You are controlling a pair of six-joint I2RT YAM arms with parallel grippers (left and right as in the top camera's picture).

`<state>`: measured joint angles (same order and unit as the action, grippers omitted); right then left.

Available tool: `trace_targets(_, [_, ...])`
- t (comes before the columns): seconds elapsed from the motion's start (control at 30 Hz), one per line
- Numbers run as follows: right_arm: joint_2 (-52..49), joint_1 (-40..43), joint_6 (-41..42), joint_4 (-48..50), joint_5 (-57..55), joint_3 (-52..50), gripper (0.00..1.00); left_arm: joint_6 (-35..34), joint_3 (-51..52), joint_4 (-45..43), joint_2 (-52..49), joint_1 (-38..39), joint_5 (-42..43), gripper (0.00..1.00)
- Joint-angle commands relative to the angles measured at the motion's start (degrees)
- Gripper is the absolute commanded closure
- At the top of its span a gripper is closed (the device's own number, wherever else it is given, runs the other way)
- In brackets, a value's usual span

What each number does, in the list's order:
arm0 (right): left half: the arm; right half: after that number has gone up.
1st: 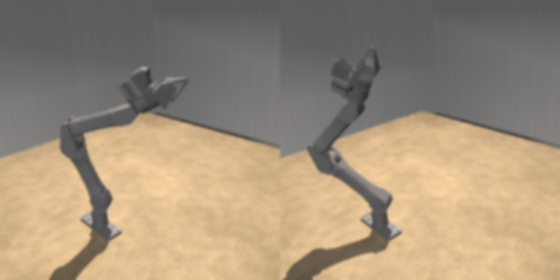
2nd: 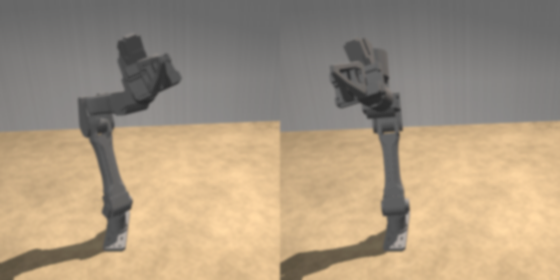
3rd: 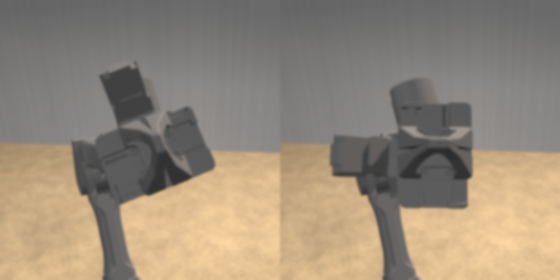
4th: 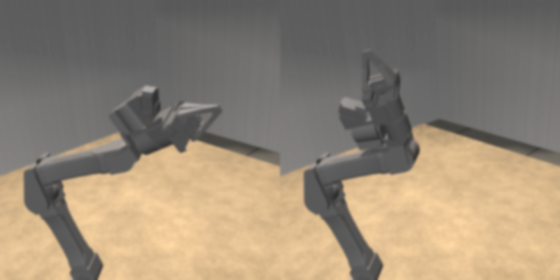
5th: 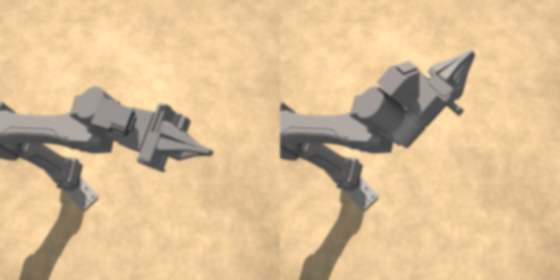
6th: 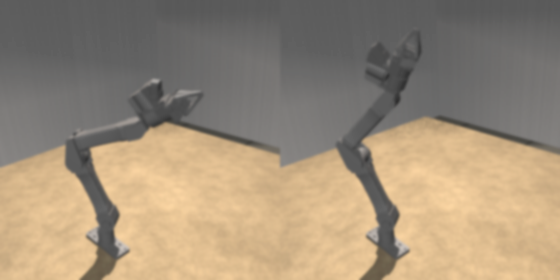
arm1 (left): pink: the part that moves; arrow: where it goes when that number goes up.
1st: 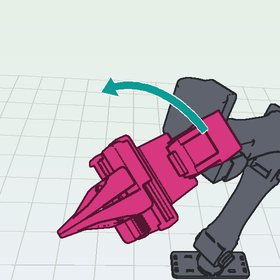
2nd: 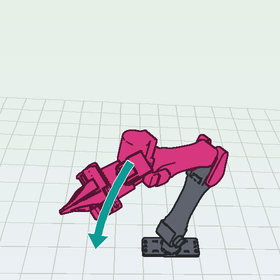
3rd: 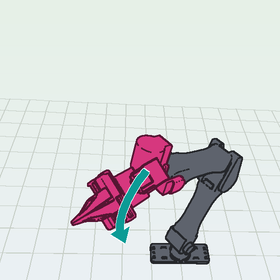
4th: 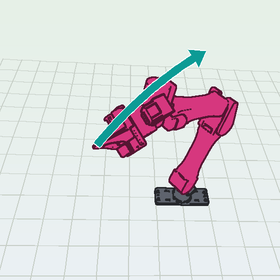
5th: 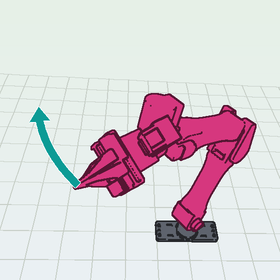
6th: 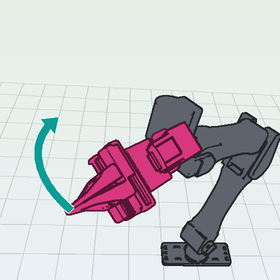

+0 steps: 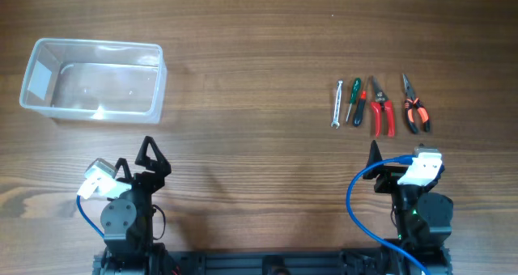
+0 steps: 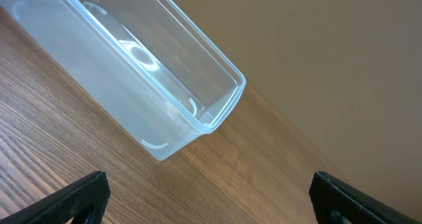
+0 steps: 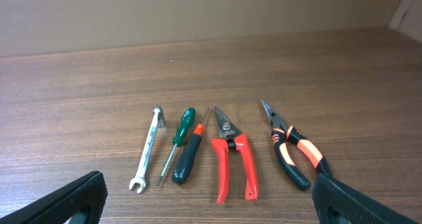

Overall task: Pack container
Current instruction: 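Raise both arms from rest toward the container and tools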

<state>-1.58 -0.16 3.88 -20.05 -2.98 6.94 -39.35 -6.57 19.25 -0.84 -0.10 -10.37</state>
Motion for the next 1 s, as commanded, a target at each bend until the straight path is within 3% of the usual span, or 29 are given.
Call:
trace_targets(0.0, [0.6,0.2,0.8,0.5,0.4,0.0,0.0,-0.1,0.7,-0.2,0.4,0.3,0.7,0.0])
trace_targets(0.63, [0.6,0.2,1.7,0.6,1.4,0.0,0.0,-0.2,0.7,-0.3,0.4,0.3,0.8,0.0])
trace_targets(0.73, [0.6,0.2,8.9,0.5,4.6,0.0,0.0,-0.1,0.7,-0.2,0.4,0.3,5.8,0.0])
trace_targets(0.87, [0.6,0.2,30.5,1.7,11.2,0.1,0.0,-0.2,0.6,-0.6,0.4,0.3,9.0,0.01])
trace_targets(0.97, [0.5,0.2,29.3,6.1,19.6,0.8,0.01,-0.1,-1.4,-1.1,0.2,0.3,9.5,0.01])
